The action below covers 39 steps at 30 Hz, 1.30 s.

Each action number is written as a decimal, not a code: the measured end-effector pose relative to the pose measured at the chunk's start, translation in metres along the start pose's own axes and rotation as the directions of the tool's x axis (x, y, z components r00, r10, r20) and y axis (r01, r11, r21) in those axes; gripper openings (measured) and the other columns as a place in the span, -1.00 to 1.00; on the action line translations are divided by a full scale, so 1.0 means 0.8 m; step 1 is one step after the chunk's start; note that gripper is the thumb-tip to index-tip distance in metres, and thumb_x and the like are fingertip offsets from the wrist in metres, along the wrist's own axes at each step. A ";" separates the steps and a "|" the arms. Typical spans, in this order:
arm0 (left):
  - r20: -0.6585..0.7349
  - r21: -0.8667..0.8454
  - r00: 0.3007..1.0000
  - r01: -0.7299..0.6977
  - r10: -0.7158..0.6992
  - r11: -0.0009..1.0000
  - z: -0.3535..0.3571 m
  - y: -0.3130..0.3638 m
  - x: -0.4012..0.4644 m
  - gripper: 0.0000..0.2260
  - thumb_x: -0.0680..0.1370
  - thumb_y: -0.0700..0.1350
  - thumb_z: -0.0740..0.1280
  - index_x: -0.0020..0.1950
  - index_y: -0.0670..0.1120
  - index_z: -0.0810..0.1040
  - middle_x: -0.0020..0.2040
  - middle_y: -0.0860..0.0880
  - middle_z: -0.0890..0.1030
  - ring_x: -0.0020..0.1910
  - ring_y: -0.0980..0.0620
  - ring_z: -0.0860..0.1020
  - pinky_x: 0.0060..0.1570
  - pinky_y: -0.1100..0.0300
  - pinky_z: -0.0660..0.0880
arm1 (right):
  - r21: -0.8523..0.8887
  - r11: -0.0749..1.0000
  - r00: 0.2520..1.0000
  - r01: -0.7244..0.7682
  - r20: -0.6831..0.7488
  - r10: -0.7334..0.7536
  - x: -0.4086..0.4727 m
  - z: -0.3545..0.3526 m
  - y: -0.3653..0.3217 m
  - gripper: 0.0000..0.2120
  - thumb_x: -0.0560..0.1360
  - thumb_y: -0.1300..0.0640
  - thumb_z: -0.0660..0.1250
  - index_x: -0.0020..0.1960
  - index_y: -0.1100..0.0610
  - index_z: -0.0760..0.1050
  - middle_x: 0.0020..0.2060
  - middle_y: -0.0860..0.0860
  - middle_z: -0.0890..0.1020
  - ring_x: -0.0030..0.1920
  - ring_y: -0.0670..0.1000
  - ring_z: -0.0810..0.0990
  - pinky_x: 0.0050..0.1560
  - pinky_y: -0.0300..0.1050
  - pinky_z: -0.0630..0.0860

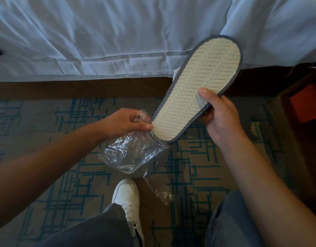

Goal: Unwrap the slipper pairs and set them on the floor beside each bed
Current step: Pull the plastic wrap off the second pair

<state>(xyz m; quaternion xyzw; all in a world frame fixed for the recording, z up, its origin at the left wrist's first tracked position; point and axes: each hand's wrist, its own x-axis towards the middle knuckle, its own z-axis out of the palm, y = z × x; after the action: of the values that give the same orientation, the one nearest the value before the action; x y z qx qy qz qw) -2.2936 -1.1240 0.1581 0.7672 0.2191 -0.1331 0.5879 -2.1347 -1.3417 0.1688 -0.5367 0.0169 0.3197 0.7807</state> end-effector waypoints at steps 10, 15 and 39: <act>0.024 -0.009 0.999 -0.026 0.026 1.000 -0.010 -0.004 0.004 -0.83 0.44 0.00 0.49 -0.01 -0.02 0.70 -0.10 -0.07 0.76 -0.12 0.04 0.72 -0.03 0.27 0.63 | 0.054 0.995 0.995 0.085 0.047 -0.088 0.001 -0.001 -0.001 -0.86 0.37 0.15 0.54 -0.07 0.02 0.75 -0.03 -0.01 0.76 0.00 -0.04 0.73 0.01 -0.14 0.62; -0.182 0.066 0.982 -0.032 0.043 0.997 -0.024 0.005 0.006 -0.88 0.59 -0.07 0.40 0.06 -0.06 0.69 -0.13 0.02 0.76 -0.17 0.16 0.71 -0.09 0.30 0.52 | 0.099 0.992 0.995 0.073 0.068 -0.080 0.004 -0.005 -0.007 -0.67 0.34 0.07 0.55 0.09 0.12 0.71 0.07 0.12 0.73 0.08 0.09 0.72 0.06 -0.02 0.63; -0.375 -0.388 0.922 -0.247 0.093 0.888 -0.003 0.053 0.017 -0.58 0.54 0.17 0.34 0.31 -0.01 0.58 0.25 -0.04 0.67 0.27 -0.04 0.62 0.23 0.00 0.56 | -0.065 0.997 0.969 -0.037 0.242 0.052 -0.007 0.029 0.027 -0.67 0.33 0.05 0.58 0.07 0.11 0.71 0.03 0.16 0.75 -0.01 0.12 0.75 -0.08 -0.03 0.66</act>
<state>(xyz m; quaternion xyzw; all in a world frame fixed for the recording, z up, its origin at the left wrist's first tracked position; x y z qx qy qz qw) -2.2612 -1.1279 0.1882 0.6470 0.2735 0.1080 0.7035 -2.1574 -1.3199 0.1627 -0.5161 -0.0767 0.4008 0.7531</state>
